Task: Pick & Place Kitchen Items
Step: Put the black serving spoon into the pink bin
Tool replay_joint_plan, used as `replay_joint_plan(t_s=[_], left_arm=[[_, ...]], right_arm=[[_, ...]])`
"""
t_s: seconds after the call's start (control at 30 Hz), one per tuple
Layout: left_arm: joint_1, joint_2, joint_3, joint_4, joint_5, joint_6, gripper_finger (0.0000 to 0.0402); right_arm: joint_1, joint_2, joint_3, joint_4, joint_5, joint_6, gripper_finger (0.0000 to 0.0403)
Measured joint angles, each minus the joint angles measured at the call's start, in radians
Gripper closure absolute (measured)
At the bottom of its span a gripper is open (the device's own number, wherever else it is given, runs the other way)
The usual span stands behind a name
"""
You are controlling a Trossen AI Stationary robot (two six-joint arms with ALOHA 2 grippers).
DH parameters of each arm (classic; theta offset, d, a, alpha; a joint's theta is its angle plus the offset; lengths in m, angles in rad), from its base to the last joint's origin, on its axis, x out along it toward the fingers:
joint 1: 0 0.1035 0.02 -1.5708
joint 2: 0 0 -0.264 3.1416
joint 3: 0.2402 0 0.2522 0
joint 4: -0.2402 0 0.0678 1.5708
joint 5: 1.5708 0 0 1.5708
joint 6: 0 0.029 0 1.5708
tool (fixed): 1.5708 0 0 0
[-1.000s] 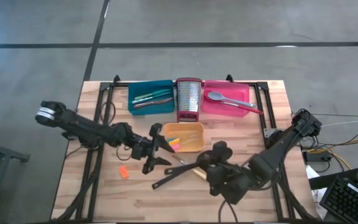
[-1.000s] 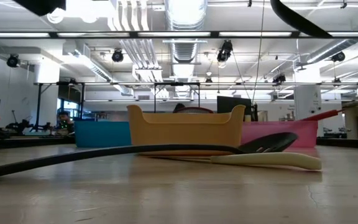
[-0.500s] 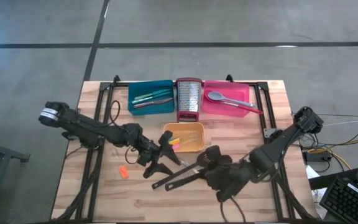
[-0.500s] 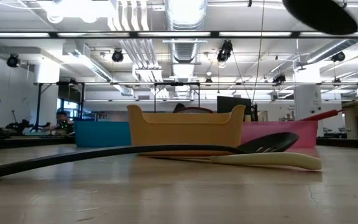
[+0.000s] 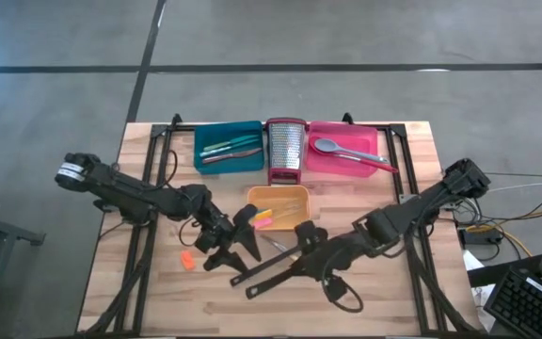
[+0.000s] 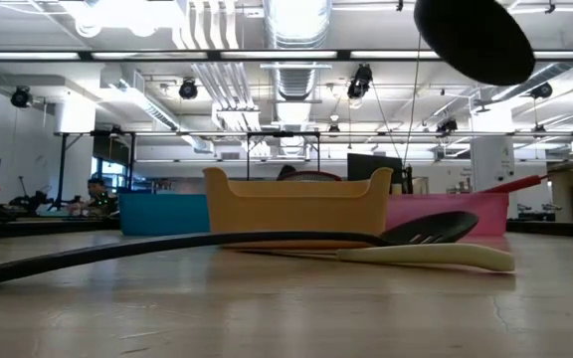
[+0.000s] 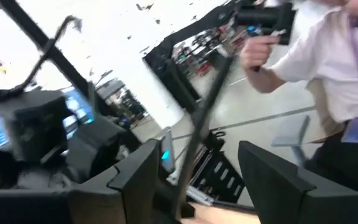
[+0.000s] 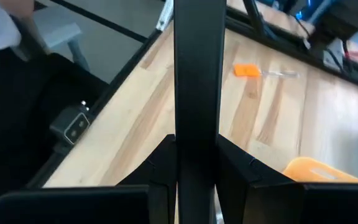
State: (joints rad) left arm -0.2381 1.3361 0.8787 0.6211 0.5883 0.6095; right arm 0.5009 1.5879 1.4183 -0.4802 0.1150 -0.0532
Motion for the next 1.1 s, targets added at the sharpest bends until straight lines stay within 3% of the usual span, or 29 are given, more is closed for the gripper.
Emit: replay_joint_plan(t_s=[0.63,1.1], left_arm=[[-0.008,0.000,0.000,0.014,0.052,0.022,0.0182],[-0.008,0.000,0.012,0.010,0.037,0.022,0.0292]], right_arm=[[-0.180,-0.003,-0.100,0.219,-0.248,-0.126,0.0341],[-0.244,0.000,-0.112,0.232,-0.278,-0.124,0.0341]])
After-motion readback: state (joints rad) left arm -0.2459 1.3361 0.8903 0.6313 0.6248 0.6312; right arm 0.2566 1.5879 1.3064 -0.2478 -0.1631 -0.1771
